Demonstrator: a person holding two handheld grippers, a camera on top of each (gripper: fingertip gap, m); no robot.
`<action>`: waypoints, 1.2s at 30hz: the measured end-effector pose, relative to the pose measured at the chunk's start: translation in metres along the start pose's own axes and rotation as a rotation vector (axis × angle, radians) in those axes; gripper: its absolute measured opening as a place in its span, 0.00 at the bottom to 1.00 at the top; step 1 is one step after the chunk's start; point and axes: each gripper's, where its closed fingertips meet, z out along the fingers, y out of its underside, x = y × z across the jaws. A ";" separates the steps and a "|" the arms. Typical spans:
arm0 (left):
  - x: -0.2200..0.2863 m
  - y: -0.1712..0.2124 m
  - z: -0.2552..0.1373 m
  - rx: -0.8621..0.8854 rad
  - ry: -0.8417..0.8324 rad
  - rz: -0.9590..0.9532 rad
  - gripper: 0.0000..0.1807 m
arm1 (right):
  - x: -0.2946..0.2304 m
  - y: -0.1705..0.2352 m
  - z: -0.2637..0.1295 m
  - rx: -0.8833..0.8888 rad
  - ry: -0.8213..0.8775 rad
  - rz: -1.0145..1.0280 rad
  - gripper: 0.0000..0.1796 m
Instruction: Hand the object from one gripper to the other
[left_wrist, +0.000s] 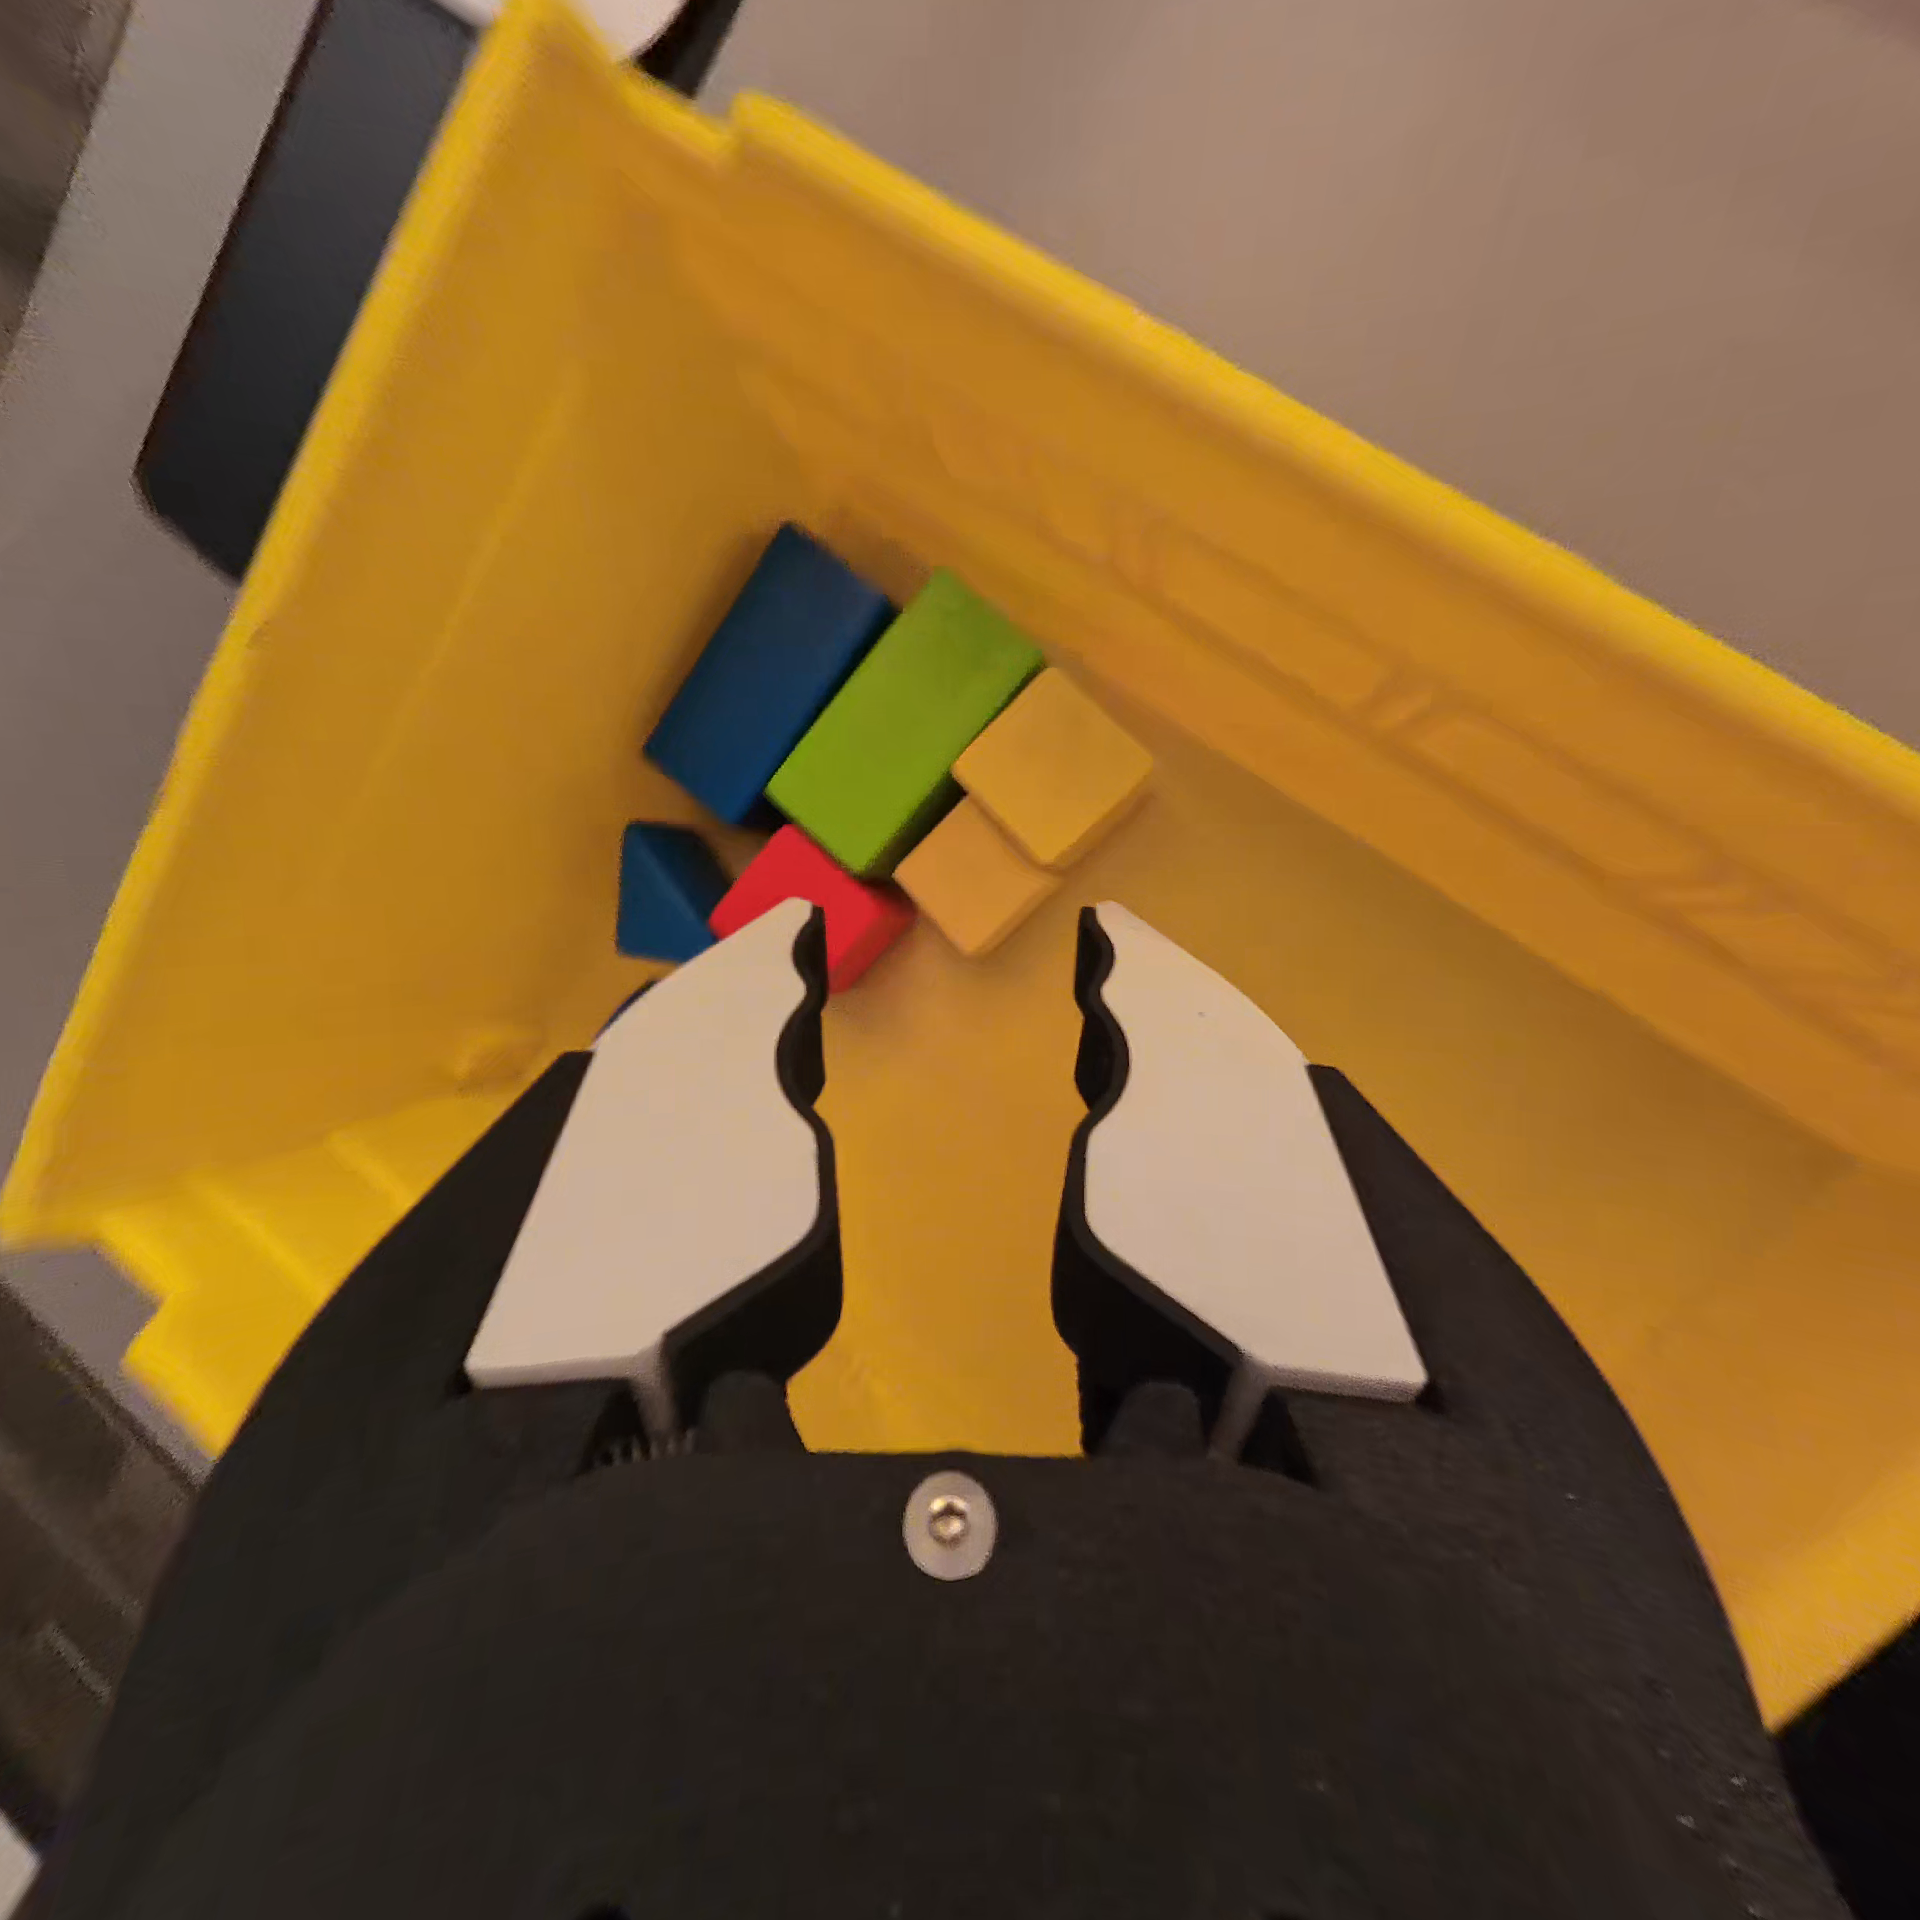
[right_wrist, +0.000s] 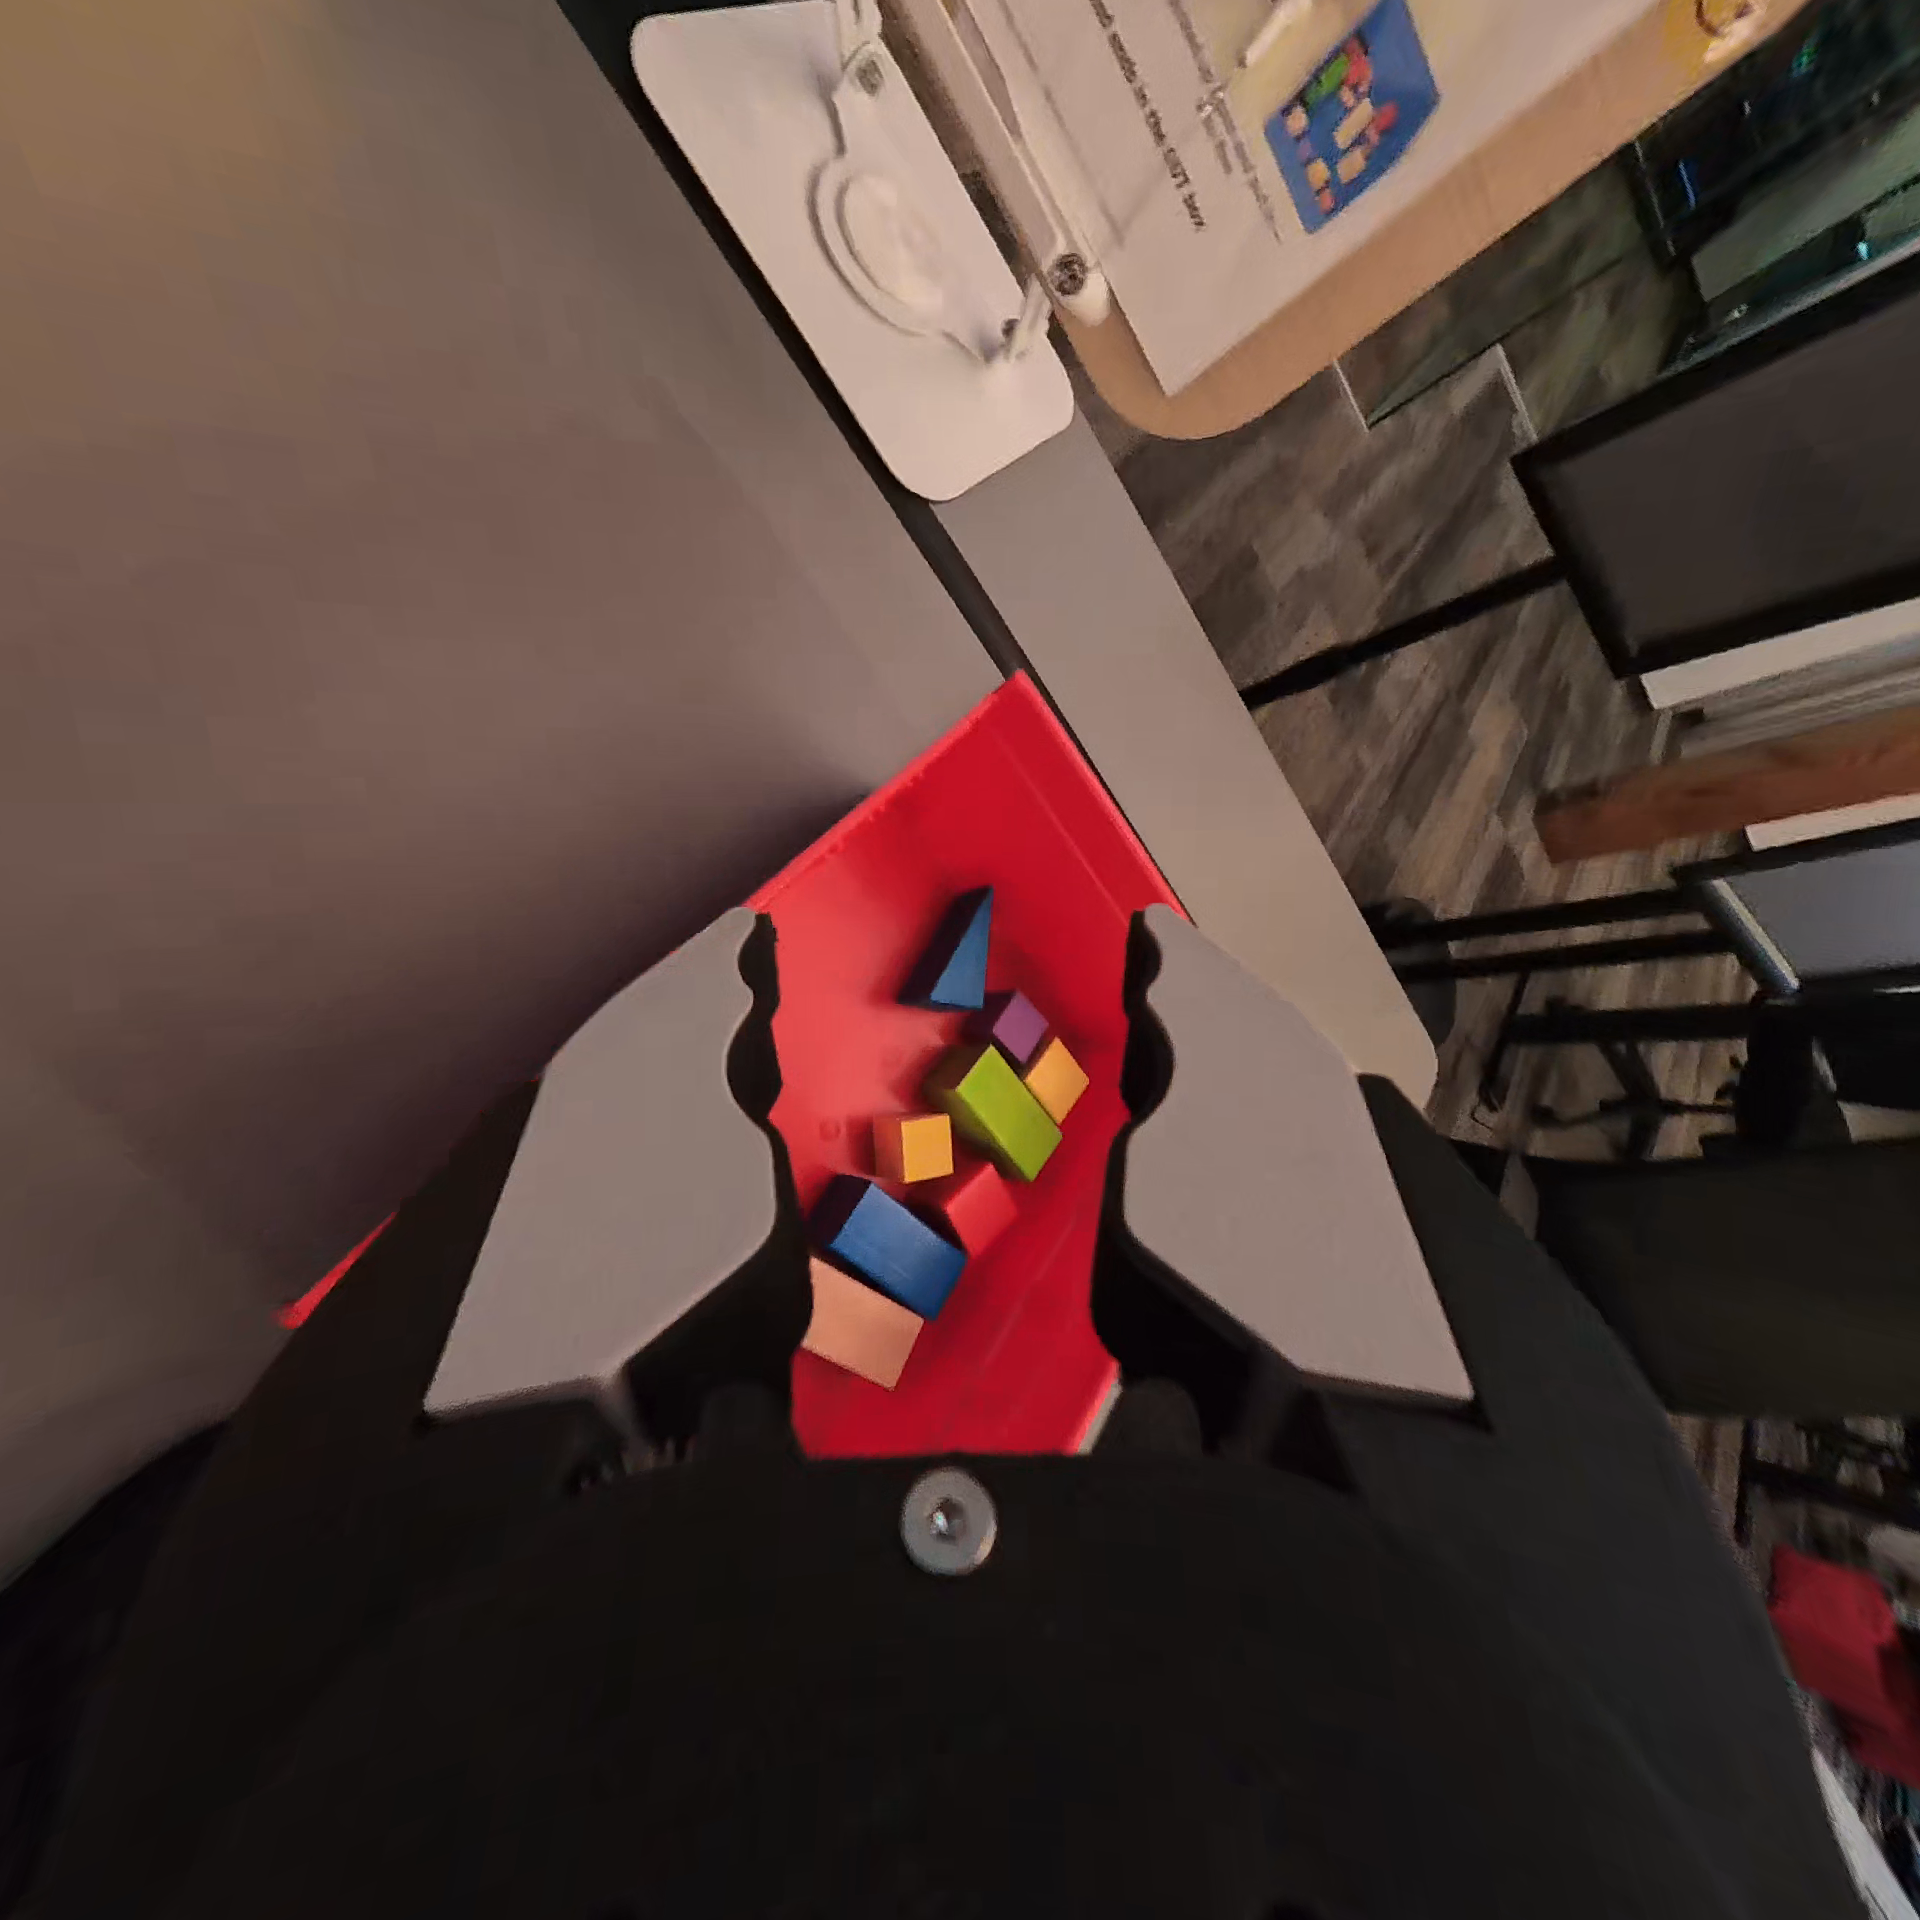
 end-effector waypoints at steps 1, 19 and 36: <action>0.004 -0.003 0.005 0.019 0.009 0.035 0.25 | -0.002 0.000 0.002 -0.006 -0.009 -0.006 0.36; 0.018 -0.016 0.034 0.115 0.074 0.123 0.22 | -0.010 0.015 0.018 -0.076 -0.068 -0.019 0.35; 0.028 -0.010 0.036 0.097 0.142 0.120 0.20 | -0.014 0.019 0.021 -0.102 -0.085 -0.036 0.35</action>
